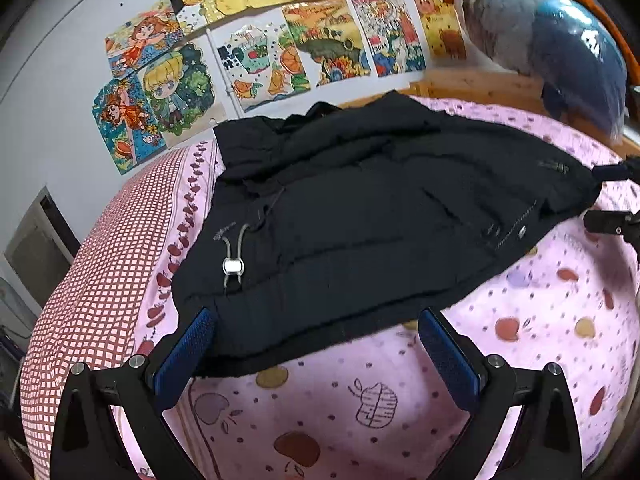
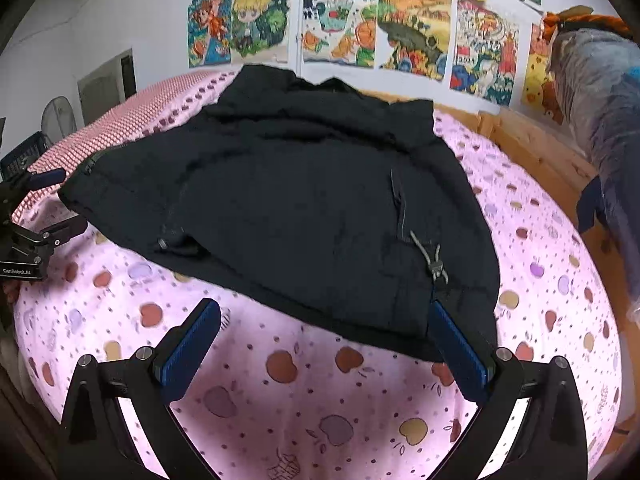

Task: Fold large clothes
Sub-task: 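Move both open tools to the jacket's hem edge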

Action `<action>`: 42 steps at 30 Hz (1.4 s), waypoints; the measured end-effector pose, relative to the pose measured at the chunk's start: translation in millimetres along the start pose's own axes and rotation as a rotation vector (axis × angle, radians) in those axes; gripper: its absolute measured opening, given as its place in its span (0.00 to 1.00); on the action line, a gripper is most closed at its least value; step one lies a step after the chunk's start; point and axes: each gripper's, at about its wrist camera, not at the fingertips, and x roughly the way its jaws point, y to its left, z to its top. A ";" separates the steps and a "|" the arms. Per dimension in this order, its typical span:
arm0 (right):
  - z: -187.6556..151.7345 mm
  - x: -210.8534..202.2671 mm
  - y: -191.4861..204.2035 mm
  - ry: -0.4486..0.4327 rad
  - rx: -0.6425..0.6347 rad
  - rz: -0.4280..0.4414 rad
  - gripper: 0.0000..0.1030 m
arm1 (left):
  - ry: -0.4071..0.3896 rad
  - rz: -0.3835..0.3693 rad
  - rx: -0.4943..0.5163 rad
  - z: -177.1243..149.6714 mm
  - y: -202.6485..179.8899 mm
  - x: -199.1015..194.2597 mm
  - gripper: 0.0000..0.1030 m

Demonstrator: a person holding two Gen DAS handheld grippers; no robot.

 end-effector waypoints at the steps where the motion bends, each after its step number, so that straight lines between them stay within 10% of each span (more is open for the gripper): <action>1: -1.9 1.9 -0.9 0.005 -0.002 -0.004 0.99 | 0.003 0.007 0.005 -0.7 -0.1 1.2 1.00; 21: -6.0 30.0 8.6 0.031 -0.187 -0.313 0.99 | -0.078 0.265 0.132 -9.0 -13.2 13.7 1.00; 42: 16.2 40.9 -10.0 -0.015 -0.109 -0.275 0.98 | -0.097 0.289 0.082 7.9 5.5 26.1 0.99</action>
